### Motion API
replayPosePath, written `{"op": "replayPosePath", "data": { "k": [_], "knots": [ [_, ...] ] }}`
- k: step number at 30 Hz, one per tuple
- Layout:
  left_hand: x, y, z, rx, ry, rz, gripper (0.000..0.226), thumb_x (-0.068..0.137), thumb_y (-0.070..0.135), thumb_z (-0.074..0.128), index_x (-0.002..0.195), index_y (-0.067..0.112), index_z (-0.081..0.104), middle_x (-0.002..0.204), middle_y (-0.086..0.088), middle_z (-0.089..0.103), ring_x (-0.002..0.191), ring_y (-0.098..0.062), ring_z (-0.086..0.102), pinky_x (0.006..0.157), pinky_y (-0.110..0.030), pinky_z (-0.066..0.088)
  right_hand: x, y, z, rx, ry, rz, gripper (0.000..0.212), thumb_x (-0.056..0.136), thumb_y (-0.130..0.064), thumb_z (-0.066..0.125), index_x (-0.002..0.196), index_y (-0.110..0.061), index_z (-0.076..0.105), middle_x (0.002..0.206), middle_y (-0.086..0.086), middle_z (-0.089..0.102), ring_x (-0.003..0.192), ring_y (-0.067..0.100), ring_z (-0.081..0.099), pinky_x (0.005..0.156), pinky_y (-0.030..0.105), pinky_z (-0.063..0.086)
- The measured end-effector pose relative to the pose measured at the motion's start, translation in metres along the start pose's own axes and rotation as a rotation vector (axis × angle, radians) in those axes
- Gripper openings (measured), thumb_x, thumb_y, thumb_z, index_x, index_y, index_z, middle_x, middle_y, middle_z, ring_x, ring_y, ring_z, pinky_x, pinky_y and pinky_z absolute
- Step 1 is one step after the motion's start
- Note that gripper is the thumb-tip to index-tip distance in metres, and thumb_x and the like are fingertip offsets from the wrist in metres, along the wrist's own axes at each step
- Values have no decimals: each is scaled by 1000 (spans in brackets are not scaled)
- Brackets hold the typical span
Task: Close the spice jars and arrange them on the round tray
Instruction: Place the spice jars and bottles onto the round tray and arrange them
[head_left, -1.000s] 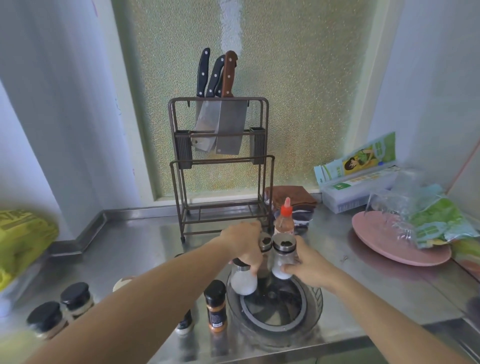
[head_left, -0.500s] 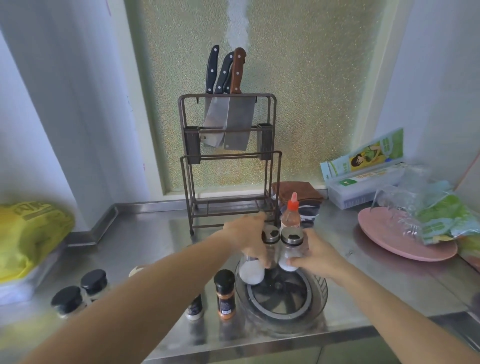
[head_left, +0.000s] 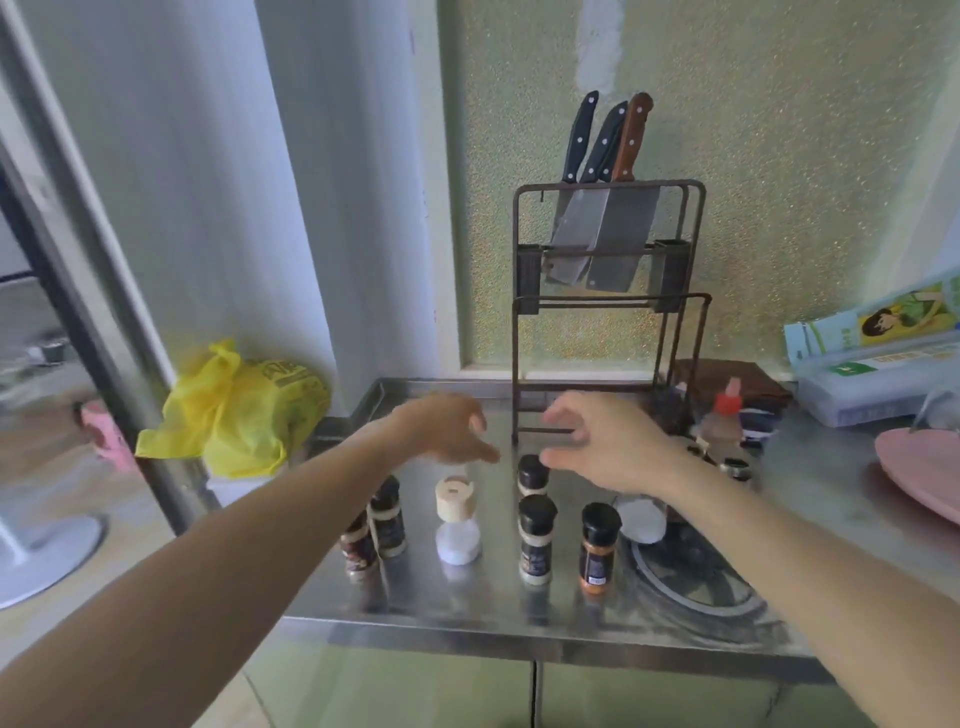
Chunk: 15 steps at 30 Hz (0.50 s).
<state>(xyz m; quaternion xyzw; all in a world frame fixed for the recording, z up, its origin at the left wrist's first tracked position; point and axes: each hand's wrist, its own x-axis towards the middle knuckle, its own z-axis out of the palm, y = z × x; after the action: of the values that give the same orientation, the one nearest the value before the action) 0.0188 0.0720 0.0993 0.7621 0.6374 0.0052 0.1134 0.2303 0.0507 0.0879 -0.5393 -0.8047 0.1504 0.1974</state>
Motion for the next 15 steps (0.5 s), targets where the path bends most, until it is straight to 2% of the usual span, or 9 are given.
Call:
{"op": "replayPosePath", "data": {
  "k": [5, 7, 9, 12, 15],
  "knots": [
    [-17, -42, 21, 33, -110, -11, 92, 65, 54, 89, 144, 32, 47, 136, 3, 60, 123, -23, 56, 105, -40, 45, 30, -43, 60, -185, -133, -105, 53, 82, -38, 74, 132, -23, 61, 128, 0, 66, 115, 22, 62, 90, 35, 52],
    [-19, -54, 26, 73, -97, -31, 99, 60, 52, 91, 145, 34, 44, 137, 6, 58, 127, -23, 53, 105, -44, 46, 39, -57, 81, -280, -196, -127, 49, 82, -35, 72, 127, -18, 61, 115, 5, 69, 109, 28, 65, 73, 33, 50],
    [-19, -65, 28, 91, -76, -47, 98, 61, 49, 92, 145, 34, 43, 136, 6, 58, 128, -23, 52, 104, -44, 47, 46, -66, 100, -352, -241, -129, 47, 82, -37, 72, 122, -15, 59, 108, 6, 69, 100, 30, 66, 64, 32, 47],
    [-18, -74, 32, 81, -67, -60, 94, 63, 45, 92, 143, 33, 46, 134, 5, 60, 125, -22, 54, 102, -42, 48, 51, -71, 119, -384, -249, -104, 44, 84, -32, 74, 120, -12, 58, 107, 9, 69, 98, 30, 67, 64, 33, 42],
    [-21, -74, 33, 56, -48, -45, 92, 66, 44, 91, 145, 33, 44, 135, 5, 59, 124, -21, 53, 103, -38, 46, 52, -74, 121, -310, -193, -58, 38, 82, -25, 77, 113, -10, 61, 100, 9, 70, 94, 31, 68, 63, 32, 42]
  ]
}}
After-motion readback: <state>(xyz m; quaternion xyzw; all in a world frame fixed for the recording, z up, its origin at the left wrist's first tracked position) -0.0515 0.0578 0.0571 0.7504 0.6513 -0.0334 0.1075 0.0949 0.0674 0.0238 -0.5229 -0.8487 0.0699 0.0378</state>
